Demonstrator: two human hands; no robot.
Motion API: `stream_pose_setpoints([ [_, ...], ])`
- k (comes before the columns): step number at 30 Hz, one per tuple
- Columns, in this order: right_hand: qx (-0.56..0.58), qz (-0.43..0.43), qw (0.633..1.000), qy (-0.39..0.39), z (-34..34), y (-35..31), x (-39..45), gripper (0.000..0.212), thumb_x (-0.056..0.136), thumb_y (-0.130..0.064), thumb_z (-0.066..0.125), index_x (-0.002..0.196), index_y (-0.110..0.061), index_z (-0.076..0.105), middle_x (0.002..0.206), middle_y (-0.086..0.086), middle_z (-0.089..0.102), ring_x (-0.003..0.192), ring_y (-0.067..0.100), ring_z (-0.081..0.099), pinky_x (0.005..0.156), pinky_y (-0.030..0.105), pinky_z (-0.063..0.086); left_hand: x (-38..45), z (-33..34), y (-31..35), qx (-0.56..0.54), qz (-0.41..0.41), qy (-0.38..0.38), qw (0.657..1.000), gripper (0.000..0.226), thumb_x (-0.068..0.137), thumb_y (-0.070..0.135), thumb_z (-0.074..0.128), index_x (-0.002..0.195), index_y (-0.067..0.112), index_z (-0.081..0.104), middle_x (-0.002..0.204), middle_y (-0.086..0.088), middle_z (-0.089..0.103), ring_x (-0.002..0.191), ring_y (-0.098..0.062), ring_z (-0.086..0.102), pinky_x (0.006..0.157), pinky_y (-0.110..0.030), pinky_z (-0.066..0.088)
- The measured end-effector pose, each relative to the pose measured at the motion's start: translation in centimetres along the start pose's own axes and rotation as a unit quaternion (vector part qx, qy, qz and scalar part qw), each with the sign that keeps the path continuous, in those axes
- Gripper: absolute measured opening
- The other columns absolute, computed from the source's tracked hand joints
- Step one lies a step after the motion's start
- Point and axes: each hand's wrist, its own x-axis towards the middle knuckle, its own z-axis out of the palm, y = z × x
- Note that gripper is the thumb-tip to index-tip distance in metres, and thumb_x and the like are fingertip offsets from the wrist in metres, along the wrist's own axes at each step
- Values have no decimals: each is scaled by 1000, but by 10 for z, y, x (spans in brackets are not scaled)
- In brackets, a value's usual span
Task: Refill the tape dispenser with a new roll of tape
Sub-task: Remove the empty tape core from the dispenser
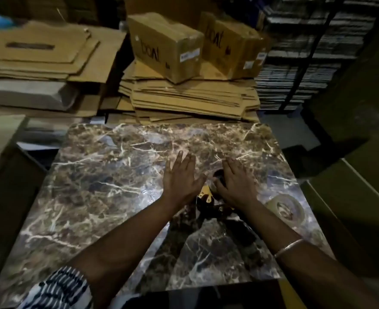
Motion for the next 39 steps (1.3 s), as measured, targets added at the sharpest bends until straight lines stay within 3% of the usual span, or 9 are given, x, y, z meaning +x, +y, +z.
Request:
stream_pose_setpoints([
  [6,178,150,971,57,45,30,6,69,95,-56,46,143,-6,46,145,20,53,129,36,52,101,46,47,5,64,5,-151,-45,13,987,81,85,65,30,148,15,41,150,-7,48,140,-28,41,118,-51,24],
  [9,324,202,920,82,59,35,14,67,89,-56,49,136,-9,52,137,21,58,121,38,57,97,50,49,14,87,5,-322,-44,20,946,73,78,63,42,130,15,58,120,-9,66,108,-29,62,92,-46,49],
  [14,439,250,862,48,72,48,40,31,94,-28,62,113,-3,63,109,19,66,94,31,61,84,46,51,27,112,-1,-452,-32,33,891,54,76,42,64,124,17,65,118,-2,70,104,-19,66,89,-44,56],
  [17,460,240,854,44,78,49,43,46,80,-37,70,106,1,70,98,17,73,91,34,69,86,55,55,31,116,-5,-480,-14,57,875,19,72,37,65,88,31,73,95,0,76,89,-18,71,82,-47,59],
  [20,456,224,860,42,75,48,40,42,87,-35,70,110,0,67,107,22,71,84,30,66,68,40,50,29,114,-6,-448,11,88,889,21,69,37,61,69,22,74,71,4,74,72,-14,70,70,-38,57],
  [23,443,231,865,40,74,46,38,59,86,-39,72,129,-1,57,117,19,65,90,28,65,57,31,47,22,113,-9,-430,27,112,896,32,76,28,64,48,14,58,44,7,53,47,-5,49,53,-29,37],
  [28,424,217,879,22,66,13,20,44,89,-38,67,119,-6,67,115,14,66,91,26,64,60,31,42,10,112,-26,-488,3,153,859,38,64,32,66,55,-4,57,55,-9,48,54,-17,45,53,-33,34],
  [32,426,212,879,34,66,-24,12,32,92,-24,68,112,0,60,91,10,55,68,20,47,52,30,33,6,105,-54,-545,-24,169,821,34,51,40,67,47,12,48,55,-6,45,58,-20,46,56,-41,46],
  [39,481,148,857,114,71,-70,34,7,84,-8,62,89,-3,61,84,18,64,73,32,63,62,40,49,3,95,-91,-499,27,277,821,37,62,30,60,53,4,35,57,-14,31,55,-18,33,45,-47,35],
])
